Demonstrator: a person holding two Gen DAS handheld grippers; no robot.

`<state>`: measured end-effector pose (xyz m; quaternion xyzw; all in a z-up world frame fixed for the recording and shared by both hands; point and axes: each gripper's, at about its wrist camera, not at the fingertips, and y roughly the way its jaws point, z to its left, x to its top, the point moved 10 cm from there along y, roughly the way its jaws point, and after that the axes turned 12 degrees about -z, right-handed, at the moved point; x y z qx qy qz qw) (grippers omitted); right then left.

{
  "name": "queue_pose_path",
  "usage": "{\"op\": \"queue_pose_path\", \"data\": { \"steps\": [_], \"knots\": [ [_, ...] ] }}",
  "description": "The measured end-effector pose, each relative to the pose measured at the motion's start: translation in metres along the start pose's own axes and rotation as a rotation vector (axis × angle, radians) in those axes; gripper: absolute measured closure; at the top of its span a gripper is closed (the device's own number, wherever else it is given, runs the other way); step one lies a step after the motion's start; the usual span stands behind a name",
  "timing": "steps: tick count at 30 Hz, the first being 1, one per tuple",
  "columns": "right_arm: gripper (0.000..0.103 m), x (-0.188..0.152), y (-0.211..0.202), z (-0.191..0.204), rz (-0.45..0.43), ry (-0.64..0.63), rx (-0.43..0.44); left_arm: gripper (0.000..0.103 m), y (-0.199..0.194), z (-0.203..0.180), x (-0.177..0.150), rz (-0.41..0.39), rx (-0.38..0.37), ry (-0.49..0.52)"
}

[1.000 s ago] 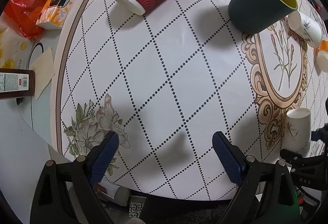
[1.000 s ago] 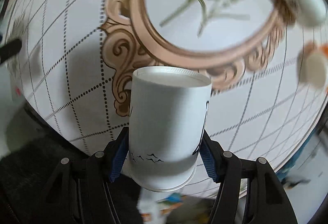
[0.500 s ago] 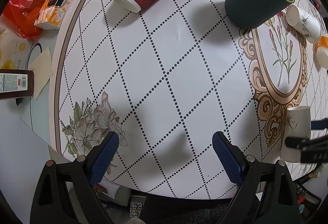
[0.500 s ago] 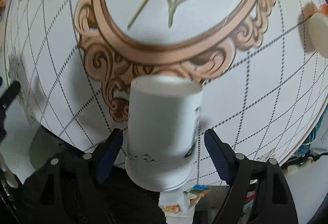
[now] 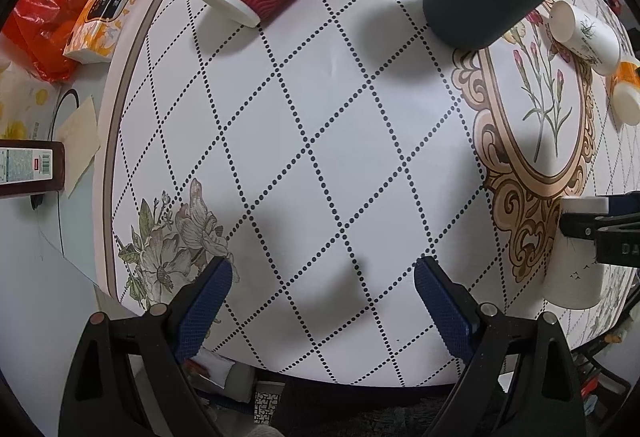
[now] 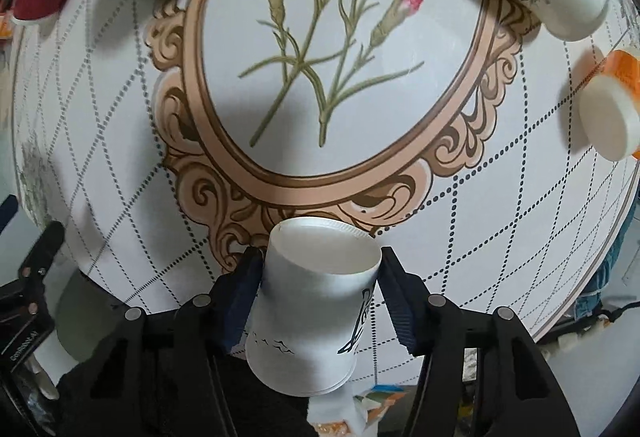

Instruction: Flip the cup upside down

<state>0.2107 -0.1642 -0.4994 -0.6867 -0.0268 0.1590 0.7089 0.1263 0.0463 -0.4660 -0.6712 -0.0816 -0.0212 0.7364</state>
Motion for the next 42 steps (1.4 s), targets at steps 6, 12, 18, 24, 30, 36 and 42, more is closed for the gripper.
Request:
{"op": "queue_pose_path", "data": {
  "steps": [6, 12, 18, 24, 30, 36, 42],
  "knots": [
    [0.042, 0.004, -0.039, -0.021, -0.25, 0.037, -0.021, 0.01, -0.003, -0.009, 0.002, -0.002, -0.003, 0.013],
    [0.042, 0.009, -0.086, -0.058, -0.595, 0.096, -0.115, 0.01, -0.008, -0.019, 0.007, -0.016, 0.0, 0.038],
    [0.042, -0.008, -0.085, -0.03, -0.823, 0.152, -0.184, 0.01, -0.009, -0.027, 0.007, -0.02, 0.006, 0.069],
    [0.042, -0.028, -0.073, -0.023, -0.857, 0.161, -0.151, 0.01, -0.015, -0.038, 0.005, -0.037, -0.002, 0.089],
    [0.035, -0.038, -0.065, -0.023, -0.784, 0.215, -0.083, 0.01, -0.028, -0.041, 0.007, -0.079, -0.032, 0.111],
    [0.011, -0.068, -0.089, -0.034, -0.788, 0.337, -0.079, 0.007, -0.054, -0.057, 0.009, -0.148, -0.062, 0.169],
    [0.01, -0.133, -0.115, -0.049, -0.742, 0.459, -0.203, 0.006, -0.089, -0.072, -0.001, -0.217, -0.097, 0.235]
  ]
}}
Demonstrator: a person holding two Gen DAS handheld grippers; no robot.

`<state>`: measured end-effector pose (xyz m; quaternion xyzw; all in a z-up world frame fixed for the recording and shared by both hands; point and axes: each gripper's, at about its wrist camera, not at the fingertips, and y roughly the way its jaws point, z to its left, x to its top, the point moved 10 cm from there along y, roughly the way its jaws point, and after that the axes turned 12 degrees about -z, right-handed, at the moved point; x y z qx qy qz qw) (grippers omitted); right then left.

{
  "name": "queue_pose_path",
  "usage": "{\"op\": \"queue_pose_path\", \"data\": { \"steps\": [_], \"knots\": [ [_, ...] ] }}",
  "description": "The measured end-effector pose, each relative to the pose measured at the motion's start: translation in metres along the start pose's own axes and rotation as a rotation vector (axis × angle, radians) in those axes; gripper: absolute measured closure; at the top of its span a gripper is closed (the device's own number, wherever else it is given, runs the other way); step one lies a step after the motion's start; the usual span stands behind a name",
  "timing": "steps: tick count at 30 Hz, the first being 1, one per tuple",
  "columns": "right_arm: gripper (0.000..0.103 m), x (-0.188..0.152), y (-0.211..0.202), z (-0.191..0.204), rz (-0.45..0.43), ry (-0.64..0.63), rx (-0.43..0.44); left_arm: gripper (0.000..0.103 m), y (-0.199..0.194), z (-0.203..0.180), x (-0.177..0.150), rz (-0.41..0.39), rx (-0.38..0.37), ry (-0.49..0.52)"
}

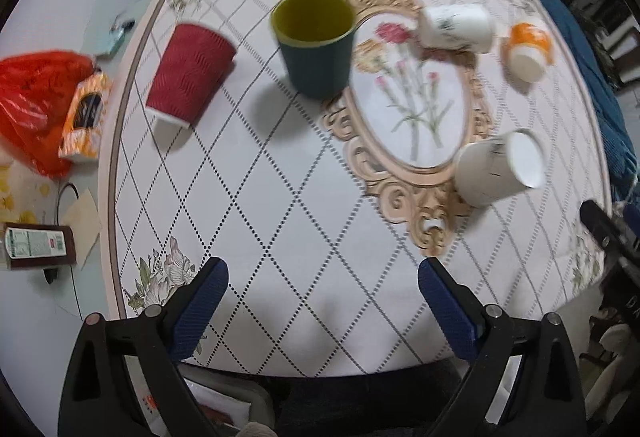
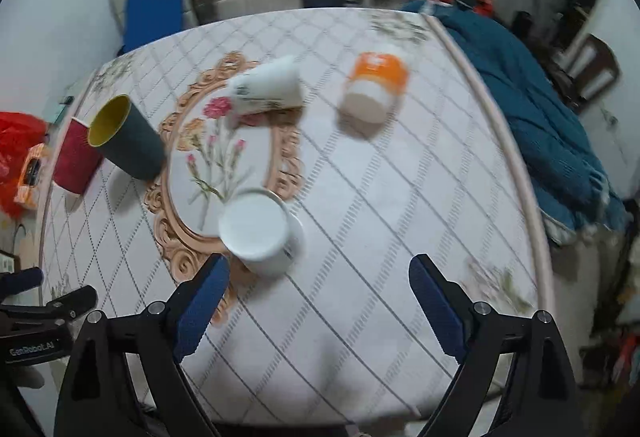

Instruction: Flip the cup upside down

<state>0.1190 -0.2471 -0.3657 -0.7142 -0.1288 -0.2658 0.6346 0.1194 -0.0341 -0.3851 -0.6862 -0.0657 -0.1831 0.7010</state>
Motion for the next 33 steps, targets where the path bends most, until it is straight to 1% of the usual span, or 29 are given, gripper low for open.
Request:
{"op": "queue_pose_path", "data": {
  "steps": [4, 10, 16, 21, 25, 30, 33],
  "knots": [
    [0.009, -0.01, -0.032, -0.012, 0.0, 0.0, -0.031, 0.006, -0.036, -0.017, 0.005, -0.074, -0.018, 0.015],
    [0.009, -0.016, -0.084, -0.029, -0.035, -0.009, -0.029, 0.006, -0.089, -0.029, 0.004, -0.164, -0.013, 0.011],
    [0.009, -0.011, -0.14, -0.046, -0.08, -0.008, 0.013, 0.006, -0.145, -0.037, 0.001, -0.245, 0.003, -0.019],
    [0.009, -0.001, -0.193, -0.06, -0.138, -0.009, 0.044, 0.006, -0.193, -0.043, -0.004, -0.304, 0.004, -0.042],
    [0.008, 0.006, -0.238, -0.066, -0.193, -0.022, 0.066, 0.006, -0.226, -0.053, -0.012, -0.337, -0.002, -0.037],
    [0.007, 0.013, -0.286, -0.071, -0.245, -0.03, 0.095, 0.006, -0.261, -0.06, -0.018, -0.382, 0.012, -0.03],
    [0.007, 0.015, -0.313, -0.074, -0.272, -0.038, 0.096, 0.006, -0.277, -0.062, -0.021, -0.404, 0.014, -0.039]
  ]
}}
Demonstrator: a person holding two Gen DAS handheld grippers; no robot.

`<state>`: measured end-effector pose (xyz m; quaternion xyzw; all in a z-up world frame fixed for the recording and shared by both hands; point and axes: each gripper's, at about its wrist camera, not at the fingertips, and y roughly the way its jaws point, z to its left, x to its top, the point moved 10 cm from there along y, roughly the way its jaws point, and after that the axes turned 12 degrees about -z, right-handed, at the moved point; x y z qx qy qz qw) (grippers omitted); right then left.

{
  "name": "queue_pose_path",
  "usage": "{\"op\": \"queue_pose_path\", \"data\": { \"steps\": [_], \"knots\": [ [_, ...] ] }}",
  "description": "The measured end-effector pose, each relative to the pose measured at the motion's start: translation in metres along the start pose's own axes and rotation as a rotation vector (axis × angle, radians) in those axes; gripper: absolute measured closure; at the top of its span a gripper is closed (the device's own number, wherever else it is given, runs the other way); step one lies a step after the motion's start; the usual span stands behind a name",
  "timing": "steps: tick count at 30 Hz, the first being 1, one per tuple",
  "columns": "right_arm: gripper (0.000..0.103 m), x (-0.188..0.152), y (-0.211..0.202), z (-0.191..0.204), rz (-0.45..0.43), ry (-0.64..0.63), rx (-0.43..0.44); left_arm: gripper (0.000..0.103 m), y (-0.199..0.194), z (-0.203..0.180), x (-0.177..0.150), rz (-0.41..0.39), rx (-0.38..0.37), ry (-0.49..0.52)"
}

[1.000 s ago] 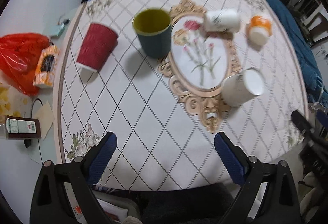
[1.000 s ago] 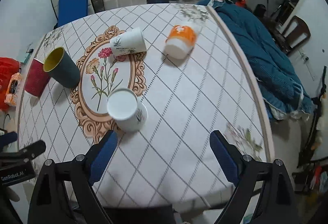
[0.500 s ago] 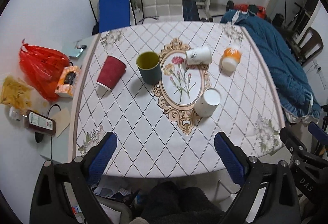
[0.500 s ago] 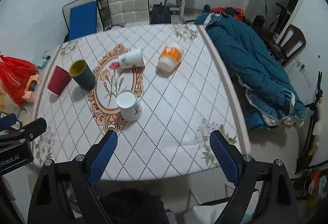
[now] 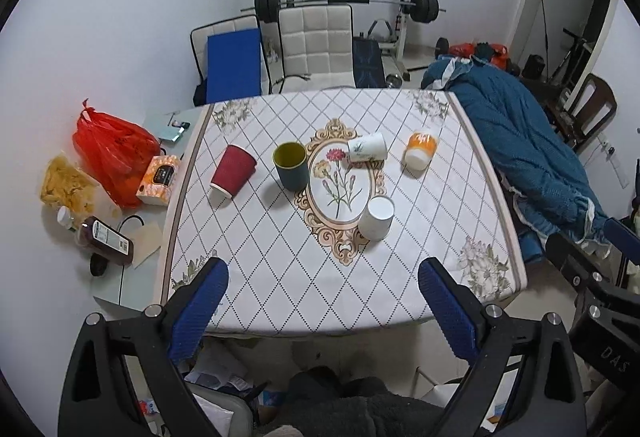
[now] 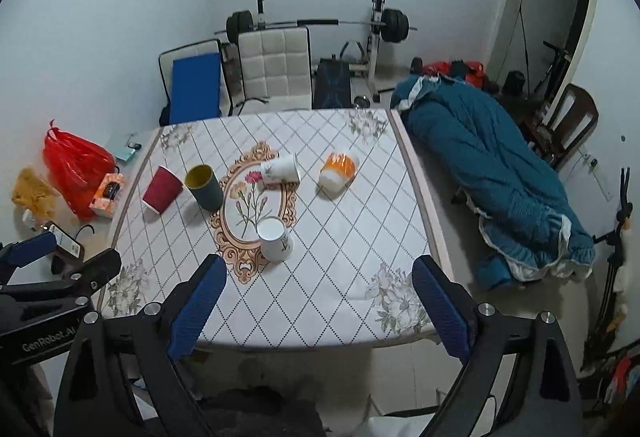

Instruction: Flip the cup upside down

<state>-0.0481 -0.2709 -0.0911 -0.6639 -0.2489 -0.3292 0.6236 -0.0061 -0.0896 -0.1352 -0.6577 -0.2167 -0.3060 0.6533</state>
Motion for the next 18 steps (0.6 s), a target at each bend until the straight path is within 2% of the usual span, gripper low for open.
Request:
{"op": "queue_pose_path", "data": {
  "steps": [7, 12, 18],
  "knots": [
    [0.007, 0.014, -0.04, -0.001, -0.041, -0.003, 0.027, 0.006, -0.024, -0.003, 0.003, -0.024, 0.001, -0.024],
    [0.003, 0.019, -0.049, -0.004, -0.043, 0.003, 0.046, 0.006, -0.034, -0.003, 0.002, -0.042, 0.01, -0.035],
    [0.003, 0.017, -0.047, -0.005, -0.032, -0.005, 0.045, 0.006, -0.035, -0.001, -0.004, -0.024, 0.008, -0.054]
  ]
}}
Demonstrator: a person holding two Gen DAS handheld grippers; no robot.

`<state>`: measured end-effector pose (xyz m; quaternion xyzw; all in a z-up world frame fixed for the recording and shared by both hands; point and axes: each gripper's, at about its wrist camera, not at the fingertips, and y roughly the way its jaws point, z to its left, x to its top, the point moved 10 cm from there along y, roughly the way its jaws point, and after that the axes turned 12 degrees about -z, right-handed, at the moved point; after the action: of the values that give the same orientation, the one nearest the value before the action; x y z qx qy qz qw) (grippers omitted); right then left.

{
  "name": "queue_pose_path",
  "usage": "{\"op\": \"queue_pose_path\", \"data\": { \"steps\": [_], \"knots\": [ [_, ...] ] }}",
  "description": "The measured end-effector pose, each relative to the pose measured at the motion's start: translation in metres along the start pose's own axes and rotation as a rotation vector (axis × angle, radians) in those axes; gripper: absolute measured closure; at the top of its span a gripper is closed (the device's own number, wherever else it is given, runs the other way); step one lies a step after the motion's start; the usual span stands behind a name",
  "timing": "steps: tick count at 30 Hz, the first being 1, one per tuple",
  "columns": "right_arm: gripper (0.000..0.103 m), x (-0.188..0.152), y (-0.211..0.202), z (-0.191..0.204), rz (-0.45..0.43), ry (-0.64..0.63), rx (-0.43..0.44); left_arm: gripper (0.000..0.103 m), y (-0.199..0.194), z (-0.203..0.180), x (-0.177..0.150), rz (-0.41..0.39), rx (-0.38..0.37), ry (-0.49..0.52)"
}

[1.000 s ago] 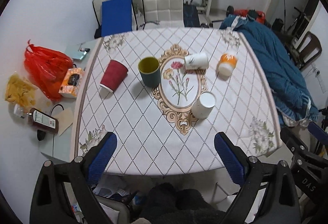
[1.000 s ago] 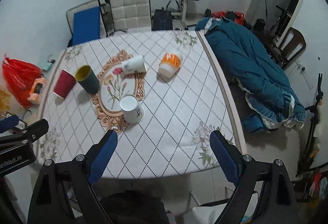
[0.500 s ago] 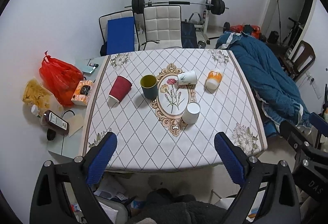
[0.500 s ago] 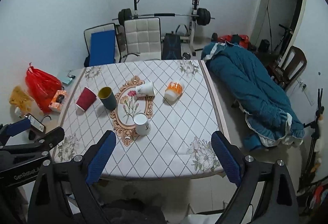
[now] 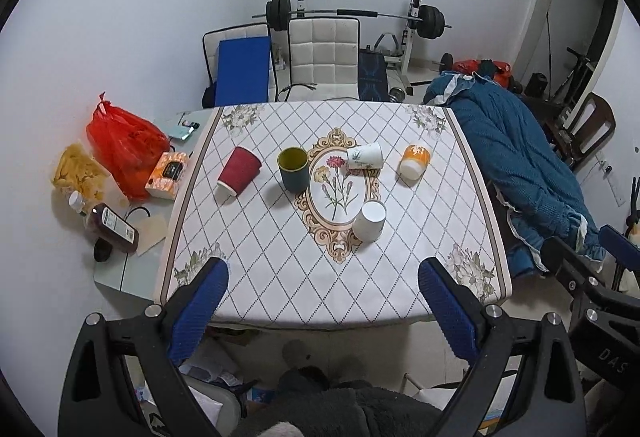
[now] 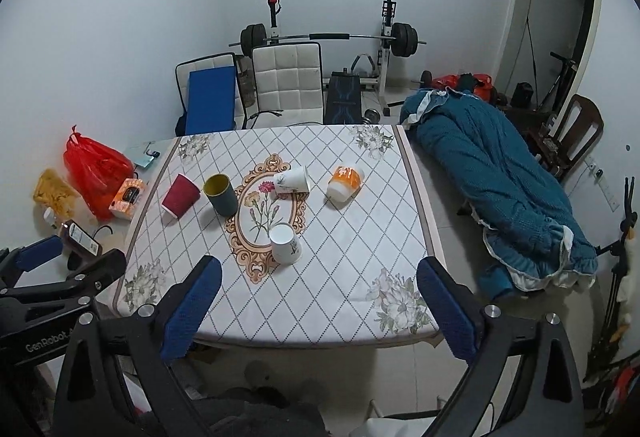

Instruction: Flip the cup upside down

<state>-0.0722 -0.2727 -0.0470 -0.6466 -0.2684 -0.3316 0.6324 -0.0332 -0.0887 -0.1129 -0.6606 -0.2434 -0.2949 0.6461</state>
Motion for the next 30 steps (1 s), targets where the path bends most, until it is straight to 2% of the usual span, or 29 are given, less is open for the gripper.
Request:
{"op": "queue_pose_path", "data": {
  "steps": [10, 30],
  "knots": [
    [0.003, -0.013, 0.015, 0.0, 0.063, 0.003, 0.011, 0.005, 0.004, -0.002, -0.019, 0.078, 0.006, -0.006],
    [0.003, -0.02, 0.019, -0.009, 0.088, 0.027, 0.025, 0.005, -0.003, -0.001, -0.011, 0.068, 0.029, -0.001]
  ]
}}
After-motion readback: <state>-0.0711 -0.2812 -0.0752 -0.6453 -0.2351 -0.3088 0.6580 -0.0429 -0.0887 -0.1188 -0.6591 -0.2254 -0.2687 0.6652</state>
